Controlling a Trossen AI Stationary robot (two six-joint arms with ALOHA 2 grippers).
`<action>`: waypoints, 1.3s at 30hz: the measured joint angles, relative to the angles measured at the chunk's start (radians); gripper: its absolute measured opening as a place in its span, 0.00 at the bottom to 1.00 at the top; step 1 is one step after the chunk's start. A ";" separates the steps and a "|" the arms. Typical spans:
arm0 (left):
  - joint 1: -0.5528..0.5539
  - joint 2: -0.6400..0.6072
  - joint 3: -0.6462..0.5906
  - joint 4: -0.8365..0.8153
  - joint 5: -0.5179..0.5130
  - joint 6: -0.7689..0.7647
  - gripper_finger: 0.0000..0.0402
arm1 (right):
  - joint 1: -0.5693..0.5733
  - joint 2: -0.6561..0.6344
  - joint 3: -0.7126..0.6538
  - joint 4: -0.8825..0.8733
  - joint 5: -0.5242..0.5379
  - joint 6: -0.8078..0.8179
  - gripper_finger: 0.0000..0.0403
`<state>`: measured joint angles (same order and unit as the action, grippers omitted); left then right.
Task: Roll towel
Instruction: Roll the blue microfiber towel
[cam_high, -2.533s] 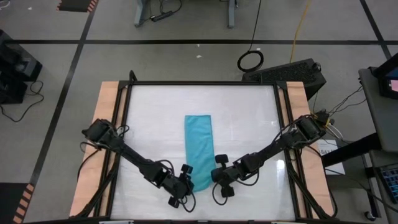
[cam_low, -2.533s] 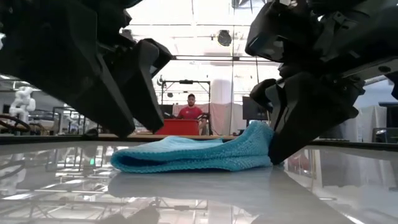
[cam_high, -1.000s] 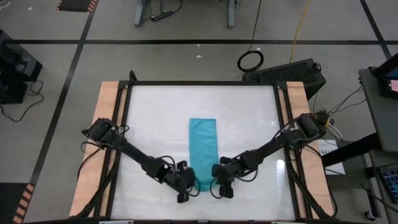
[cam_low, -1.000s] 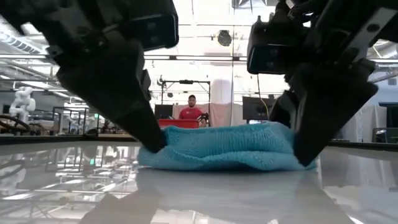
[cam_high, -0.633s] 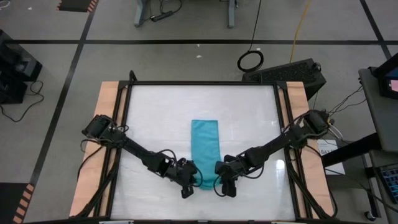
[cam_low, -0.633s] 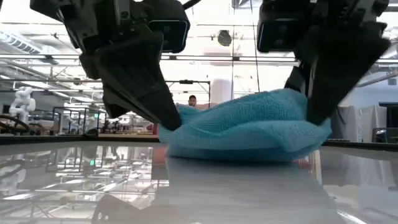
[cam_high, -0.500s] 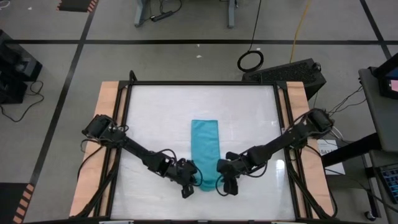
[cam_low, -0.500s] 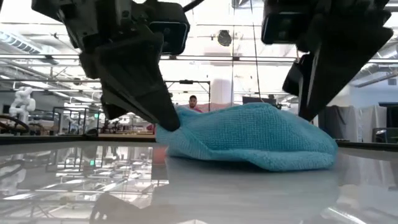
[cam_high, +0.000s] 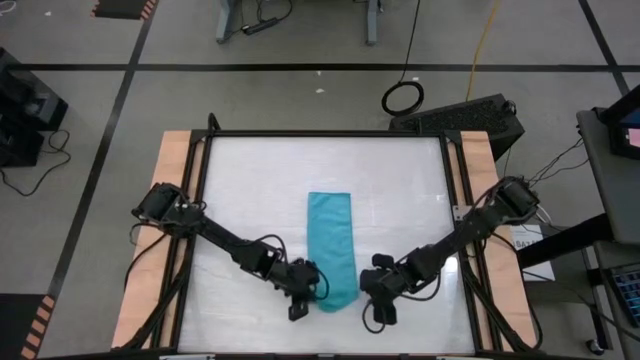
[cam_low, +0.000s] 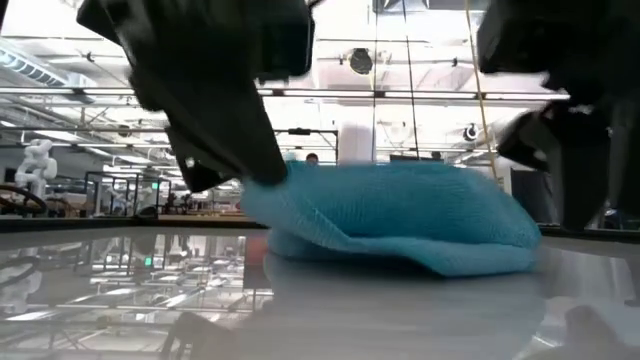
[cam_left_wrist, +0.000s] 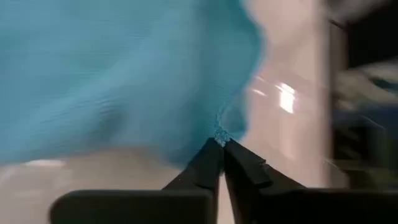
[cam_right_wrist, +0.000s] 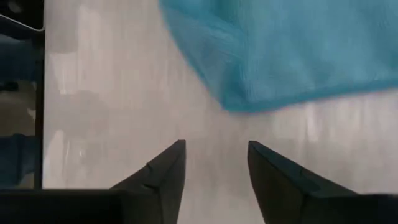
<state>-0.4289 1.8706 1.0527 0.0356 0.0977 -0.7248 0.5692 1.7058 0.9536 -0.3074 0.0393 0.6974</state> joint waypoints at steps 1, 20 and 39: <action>-0.002 0.000 0.000 0.018 0.039 0.009 0.11 | 0.004 0.000 -0.017 0.012 0.007 0.019 0.37; 0.144 -0.001 0.000 0.109 0.084 0.094 0.42 | -0.032 0.034 -0.139 0.253 0.086 0.126 0.19; 0.285 0.177 0.040 0.137 0.156 0.220 0.35 | -0.118 0.121 -0.139 0.474 0.095 0.184 0.19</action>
<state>-0.1436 2.0477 1.0922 0.1722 0.2535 -0.5045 0.4509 1.8268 0.8146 0.1670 0.1344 0.8812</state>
